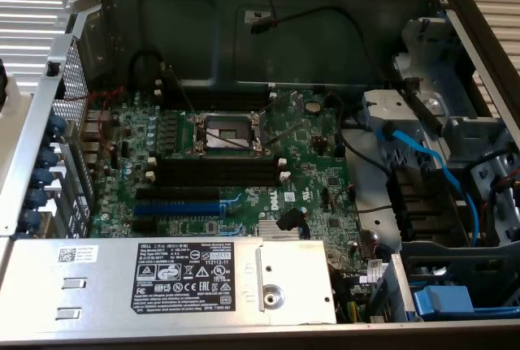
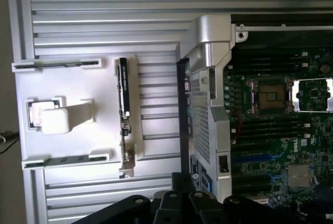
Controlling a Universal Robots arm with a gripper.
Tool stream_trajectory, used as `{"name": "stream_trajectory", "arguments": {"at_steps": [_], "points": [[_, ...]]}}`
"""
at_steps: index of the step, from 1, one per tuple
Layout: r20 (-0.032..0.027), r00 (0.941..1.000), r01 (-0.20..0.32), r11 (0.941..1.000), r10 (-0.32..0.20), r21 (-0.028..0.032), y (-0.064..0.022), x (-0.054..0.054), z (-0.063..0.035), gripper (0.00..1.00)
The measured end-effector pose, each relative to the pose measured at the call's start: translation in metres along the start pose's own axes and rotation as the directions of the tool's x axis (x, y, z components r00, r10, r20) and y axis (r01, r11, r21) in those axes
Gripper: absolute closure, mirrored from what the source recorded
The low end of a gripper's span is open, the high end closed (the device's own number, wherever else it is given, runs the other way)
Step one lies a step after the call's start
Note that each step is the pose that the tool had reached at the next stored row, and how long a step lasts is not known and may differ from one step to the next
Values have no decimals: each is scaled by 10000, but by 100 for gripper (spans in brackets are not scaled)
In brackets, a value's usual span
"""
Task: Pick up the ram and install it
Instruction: 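Reach for the ram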
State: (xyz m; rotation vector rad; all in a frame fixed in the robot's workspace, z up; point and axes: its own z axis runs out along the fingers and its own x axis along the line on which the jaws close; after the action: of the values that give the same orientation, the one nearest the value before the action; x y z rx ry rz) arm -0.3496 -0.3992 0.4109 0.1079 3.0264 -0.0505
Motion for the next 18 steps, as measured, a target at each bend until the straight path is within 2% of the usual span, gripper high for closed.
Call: {"name": "stream_trajectory", "arguments": {"at_steps": [4, 9, 10, 14, 17, 18], "points": [[-15, 10000, 12, 10000, -12, 0, -14, 156, -17, 89], [-80, 10000, 46, 10000, -46, 1, -28, 302, -34, 89], [-104, 9999, 57, 10000, -57, 0, -29, 325, -36, 89], [-282, 9995, 129, 9999, -129, 10, -32, 358, -40, 89], [-350, 9992, 206, 9998, -205, 5, -28, 367, -40, 89], [-357, 9990, 250, 9997, -250, 1, -28, 380, -41, 89]]}}
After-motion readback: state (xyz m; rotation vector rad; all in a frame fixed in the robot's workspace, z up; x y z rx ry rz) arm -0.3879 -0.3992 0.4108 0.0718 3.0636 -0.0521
